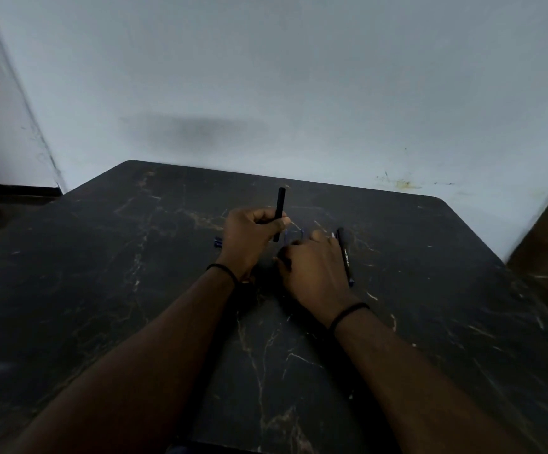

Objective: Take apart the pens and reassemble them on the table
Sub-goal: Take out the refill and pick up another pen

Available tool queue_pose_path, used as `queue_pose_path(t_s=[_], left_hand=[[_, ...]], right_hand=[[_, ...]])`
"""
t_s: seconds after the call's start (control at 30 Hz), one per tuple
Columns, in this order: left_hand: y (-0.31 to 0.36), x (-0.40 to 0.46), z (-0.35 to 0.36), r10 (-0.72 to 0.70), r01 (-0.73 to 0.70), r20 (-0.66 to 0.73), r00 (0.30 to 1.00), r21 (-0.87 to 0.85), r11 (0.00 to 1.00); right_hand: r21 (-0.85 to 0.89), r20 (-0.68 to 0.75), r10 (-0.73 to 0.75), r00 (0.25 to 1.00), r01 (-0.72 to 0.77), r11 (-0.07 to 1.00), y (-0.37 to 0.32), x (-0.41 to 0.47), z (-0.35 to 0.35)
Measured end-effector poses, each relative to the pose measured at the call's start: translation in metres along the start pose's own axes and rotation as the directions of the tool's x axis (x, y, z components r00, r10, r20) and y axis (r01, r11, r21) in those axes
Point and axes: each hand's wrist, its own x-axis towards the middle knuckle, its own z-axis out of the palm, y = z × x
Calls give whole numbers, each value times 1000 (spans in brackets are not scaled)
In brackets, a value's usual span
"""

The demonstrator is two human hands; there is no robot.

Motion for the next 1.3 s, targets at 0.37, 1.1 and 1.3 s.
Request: queue_pose_path(t_s=[0.37, 1.1, 1.3], left_hand=[[-4, 4, -4, -8, 8, -23, 1000, 15, 1000], [-2, 5, -8, -4, 7, -22, 1000, 141, 990], [0, 1, -6, 59, -77, 71, 996, 284, 956]], right_hand=[[123, -87, 97, 991, -85, 989, -17, -13, -6], [436, -241, 252, 937, -127, 891, -4, -17, -27], [572, -470, 259, 844, 67, 818, 17, -13, -18]])
